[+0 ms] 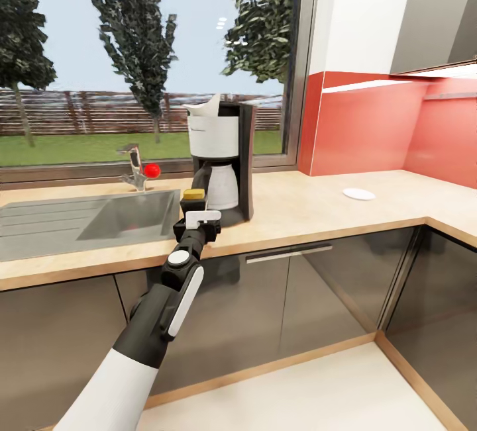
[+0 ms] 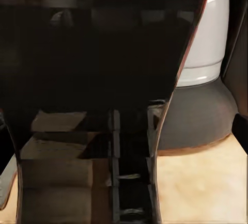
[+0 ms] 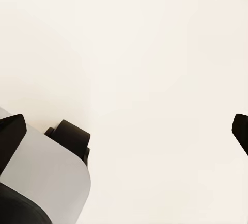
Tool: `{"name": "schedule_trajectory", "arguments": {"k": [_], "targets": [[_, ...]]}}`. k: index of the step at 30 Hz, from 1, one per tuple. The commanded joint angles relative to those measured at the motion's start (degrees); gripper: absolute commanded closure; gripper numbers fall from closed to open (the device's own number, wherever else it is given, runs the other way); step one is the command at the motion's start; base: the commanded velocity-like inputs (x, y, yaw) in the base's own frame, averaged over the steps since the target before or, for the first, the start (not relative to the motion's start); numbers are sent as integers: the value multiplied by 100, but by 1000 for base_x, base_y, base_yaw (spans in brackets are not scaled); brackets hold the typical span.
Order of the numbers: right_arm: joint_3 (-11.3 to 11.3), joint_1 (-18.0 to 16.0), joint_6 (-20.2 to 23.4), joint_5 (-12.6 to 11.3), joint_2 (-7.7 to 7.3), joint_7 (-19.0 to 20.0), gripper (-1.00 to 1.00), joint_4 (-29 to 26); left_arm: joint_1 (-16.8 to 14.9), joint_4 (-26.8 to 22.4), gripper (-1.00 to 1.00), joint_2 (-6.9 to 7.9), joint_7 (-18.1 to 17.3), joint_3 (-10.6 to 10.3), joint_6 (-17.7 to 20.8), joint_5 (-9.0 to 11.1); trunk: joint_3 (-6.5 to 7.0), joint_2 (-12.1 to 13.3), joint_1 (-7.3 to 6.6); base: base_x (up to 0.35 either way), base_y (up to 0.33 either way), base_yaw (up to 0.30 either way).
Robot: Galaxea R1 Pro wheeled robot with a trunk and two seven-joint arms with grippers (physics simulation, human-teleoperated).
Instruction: Set up a coffee station on the kitchen countertop: keep the coffee maker on the countertop, move the bottle of coffee from the kitchen shelf to the counter next to the coffee maker, place a paper coffee filter on top of the coffee maker, put the saucer next to the coffee maker with the coffee cup on the saucer, and place the electric kettle next to the coffee maker.
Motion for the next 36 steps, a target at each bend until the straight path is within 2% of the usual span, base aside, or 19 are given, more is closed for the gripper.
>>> {"name": "schedule_trajectory", "arguments": {"k": [1, 36], "targets": [[8, -3, -17, 7, -3, -2, -100, 3, -5, -6, -100, 2, 52, -12, 17, 57, -6, -3, -2, -170, 0, 0], [8, -3, -17, 7, 1, -2, -100, 3, -4, -24, -100, 2, 52, -13, 17, 57, -6, -3, -2, -88, 0, 0]]}}
